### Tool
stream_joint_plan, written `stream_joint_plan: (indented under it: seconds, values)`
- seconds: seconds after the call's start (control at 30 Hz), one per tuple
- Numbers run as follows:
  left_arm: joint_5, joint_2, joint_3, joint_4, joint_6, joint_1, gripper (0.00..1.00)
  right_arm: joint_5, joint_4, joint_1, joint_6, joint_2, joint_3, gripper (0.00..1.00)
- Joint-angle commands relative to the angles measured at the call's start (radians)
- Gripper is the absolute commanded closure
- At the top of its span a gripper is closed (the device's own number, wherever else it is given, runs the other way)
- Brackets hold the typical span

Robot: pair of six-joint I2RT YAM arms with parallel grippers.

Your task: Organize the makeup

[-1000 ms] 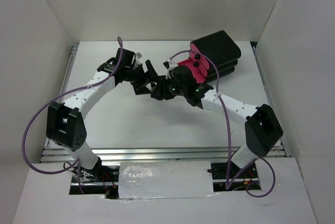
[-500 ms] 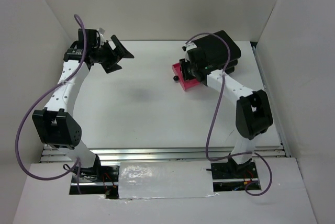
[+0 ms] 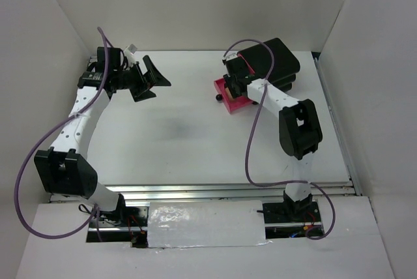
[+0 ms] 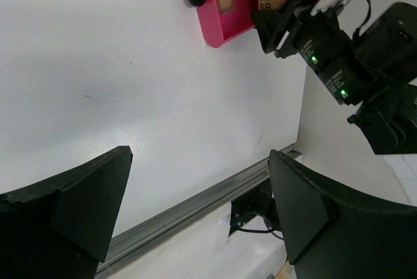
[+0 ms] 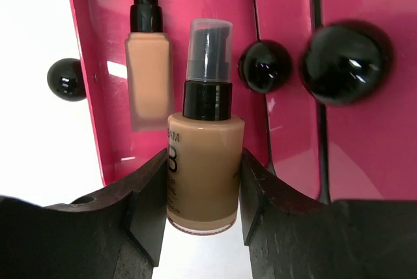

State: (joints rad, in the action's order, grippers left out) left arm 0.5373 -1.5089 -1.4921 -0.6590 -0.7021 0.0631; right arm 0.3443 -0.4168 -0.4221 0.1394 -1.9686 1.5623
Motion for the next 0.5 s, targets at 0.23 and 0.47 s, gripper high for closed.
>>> stream_joint_plan:
  seconds: [0.23,0.47]
  values:
    - [0.058,0.019,0.024,0.027,0.041,-0.006,0.01,0.004,-0.013,0.023,-0.009,-0.078,0.085,0.75]
    - [0.066,0.022,0.047,0.035,0.047,-0.006,0.01,-0.004,-0.011,0.025,-0.029,-0.044,0.084,0.36]
